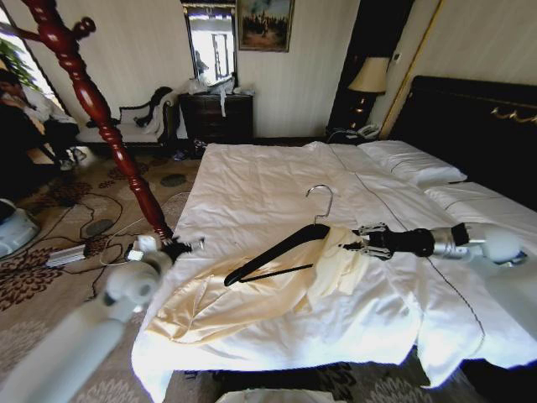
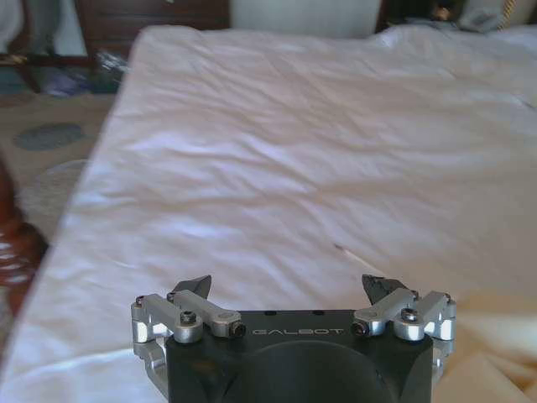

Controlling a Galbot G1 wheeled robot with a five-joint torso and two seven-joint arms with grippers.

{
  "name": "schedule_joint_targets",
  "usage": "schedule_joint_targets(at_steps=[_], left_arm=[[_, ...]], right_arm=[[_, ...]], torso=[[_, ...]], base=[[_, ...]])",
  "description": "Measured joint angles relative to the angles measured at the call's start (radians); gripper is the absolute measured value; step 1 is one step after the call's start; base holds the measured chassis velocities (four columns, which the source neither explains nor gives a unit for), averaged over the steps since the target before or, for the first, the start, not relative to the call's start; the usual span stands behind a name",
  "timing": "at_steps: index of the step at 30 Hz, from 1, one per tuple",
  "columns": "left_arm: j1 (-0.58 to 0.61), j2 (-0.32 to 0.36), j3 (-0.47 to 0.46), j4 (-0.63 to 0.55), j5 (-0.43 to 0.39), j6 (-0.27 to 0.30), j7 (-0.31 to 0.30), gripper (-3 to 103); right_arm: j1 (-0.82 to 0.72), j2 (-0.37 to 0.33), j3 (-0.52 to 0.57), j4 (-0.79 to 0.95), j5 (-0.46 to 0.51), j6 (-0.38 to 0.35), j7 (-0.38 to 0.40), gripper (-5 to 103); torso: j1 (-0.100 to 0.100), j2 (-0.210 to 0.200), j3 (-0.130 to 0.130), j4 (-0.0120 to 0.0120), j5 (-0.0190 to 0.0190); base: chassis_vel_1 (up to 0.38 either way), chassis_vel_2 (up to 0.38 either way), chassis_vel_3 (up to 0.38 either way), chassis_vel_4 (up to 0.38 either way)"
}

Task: Pick up the clothes from the bed and hang them on the clothes hanger.

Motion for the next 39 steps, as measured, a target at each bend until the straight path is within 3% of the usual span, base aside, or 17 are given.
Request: schedule_joint_targets(at_steps=[4,6,8,9,11,18,21,24,26,30,32,33,37,39], left_arm=[[-0.088,-0.047,0.105,0.07,0.028,-0.004,0.031,100],[-0.185,-0.121,0.2,0.167,0.063,-0.005,0.057,100],[-0.203,-0.138,0.219,0.189,0.072,-0.005,0.061,100],[-0.244,-0.188,0.266,0.254,0.096,0.004,0.071,100],[-0.268,-0.226,0.305,0.302,0.111,0.019,0.077,100],[-0.28,-0.252,0.385,0.331,0.112,0.055,0.089,99],[-0.28,-0.25,0.389,0.335,0.113,0.056,0.091,93],[-0.274,-0.24,0.376,0.334,0.121,0.049,0.093,77],[-0.272,-0.238,0.371,0.332,0.122,0.046,0.093,77],[-0.26,-0.229,0.331,0.319,0.121,0.036,0.093,55],[-0.259,-0.228,0.323,0.317,0.12,0.035,0.093,55],[-0.258,-0.224,0.304,0.314,0.114,0.03,0.093,44],[-0.255,-0.218,0.285,0.308,0.098,0.029,0.091,34],[-0.25,-0.217,0.283,0.305,0.09,0.032,0.09,23]], right_arm=[[0.002,0.002,-0.009,-0.01,-0.002,0.0,0.011,24],[0.006,0.007,-0.012,-0.027,-0.002,0.0,0.015,24],[0.006,0.008,-0.012,-0.031,-0.001,0.0,0.016,24],[0.006,0.011,-0.012,-0.042,-0.001,0.001,0.016,24],[0.005,0.013,-0.009,-0.05,0.0,0.004,0.016,24],[0.002,0.019,0.002,-0.063,0.002,0.014,0.013,24],[0.002,0.024,0.002,-0.065,0.002,0.017,0.013,24],[0.001,0.031,0.001,-0.069,-0.003,0.024,0.012,24],[0.001,0.033,-0.001,-0.071,-0.005,0.026,0.012,24],[0.002,0.038,-0.007,-0.078,-0.015,0.033,0.011,24],[0.002,0.038,-0.007,-0.078,-0.016,0.034,0.011,24],[0.001,0.04,-0.008,-0.079,-0.019,0.036,0.011,24],[0.0,0.041,-0.008,-0.078,-0.021,0.04,0.01,24],[0.0,0.041,-0.008,-0.077,-0.021,0.041,0.009,24]], torso=[[0.0,0.0,0.0,-0.0001,0.0003],[0.0,0.0,0.0,0.0,0.0003],[0.0,0.0,0.0,0.0,0.0003],[0.0,0.0,0.0,-0.0002,0.0003],[0.0,0.0,0.0,-0.0001,0.0003],[0.0,0.0,0.0,0.0004,0.0002],[0.0,0.0,0.0,0.0004,0.0002],[0.0,0.0,0.0,0.0003,0.0],[0.0,0.0,0.0,0.0003,0.0],[0.0,0.0,0.0,0.0003,0.0],[0.0,0.0,0.0,0.0002,0.0],[0.0,0.0,0.0,0.0003,0.0],[0.0,0.0,0.0,0.0003,0.0],[0.0,0.0,0.0,0.0003,-0.0001]], base=[[0.0,0.0,0.0,0.0],[0.0,0.0,0.0,0.0],[0.0,0.0,0.0,0.0],[0.0,0.0,0.0,0.0],[0.0,0.0,0.0,0.0],[0.0,0.0,0.0,0.0],[0.0,0.0,0.0,0.0],[0.0,0.0,0.0,0.0],[0.0,0.0,0.0,0.0],[0.0,0.0,0.0,0.0],[0.0,0.0,0.0,0.0],[0.0,0.0,0.0,0.0],[0.0,0.0,0.0,0.0],[0.0,0.0,0.0,0.0]])
